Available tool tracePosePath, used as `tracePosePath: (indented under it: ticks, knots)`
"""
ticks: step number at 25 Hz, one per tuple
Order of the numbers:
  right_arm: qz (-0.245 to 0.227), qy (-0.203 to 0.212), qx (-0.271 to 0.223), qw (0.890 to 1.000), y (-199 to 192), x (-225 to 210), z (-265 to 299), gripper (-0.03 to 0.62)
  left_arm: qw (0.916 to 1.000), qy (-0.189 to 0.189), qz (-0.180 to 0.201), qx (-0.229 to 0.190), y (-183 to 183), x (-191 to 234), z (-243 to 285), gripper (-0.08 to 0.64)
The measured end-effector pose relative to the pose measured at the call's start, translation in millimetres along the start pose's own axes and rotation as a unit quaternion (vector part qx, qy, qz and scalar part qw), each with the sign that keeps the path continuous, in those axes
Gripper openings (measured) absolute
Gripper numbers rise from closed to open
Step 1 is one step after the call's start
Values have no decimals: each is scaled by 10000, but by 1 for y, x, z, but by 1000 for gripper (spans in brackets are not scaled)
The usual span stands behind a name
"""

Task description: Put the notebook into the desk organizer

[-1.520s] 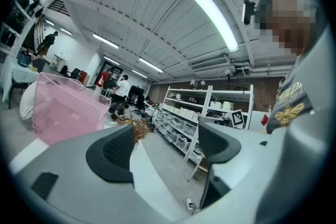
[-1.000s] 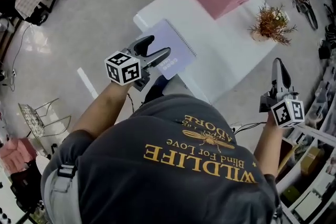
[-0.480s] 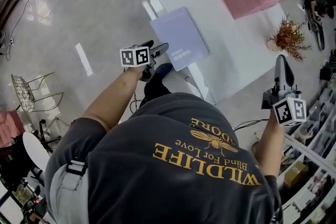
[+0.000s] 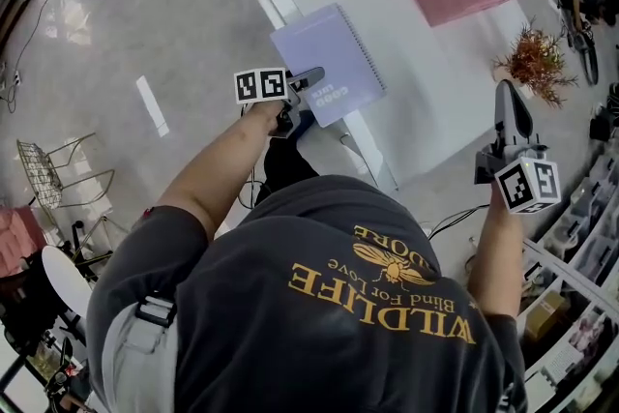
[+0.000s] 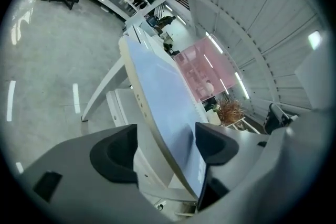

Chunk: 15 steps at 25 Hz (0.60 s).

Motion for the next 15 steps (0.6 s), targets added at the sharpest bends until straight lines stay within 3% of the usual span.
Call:
tracePosePath:
  ticks: [4, 11, 15]
  knots:
    - [2, 30, 65, 10000, -6, -4, -2, 0, 9990, 68, 445, -4, 7, -16, 5, 187]
    - [65, -131, 18, 9999, -4, -13, -11, 0, 9956, 644, 685, 43, 22, -46, -21, 58]
    - [112, -242, -65, 9996, 0, -19, -12, 0, 9977, 461, 493, -113, 49, -71, -43, 31]
Point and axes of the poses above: the fingertips, and each gripper's own axes: z forward along the fingers, x to its left, y out of its top, the point moved 10 cm from there along -z, backward along the fingers, and after that the axes turned 3 degrees about y, right-handed, at the moved point
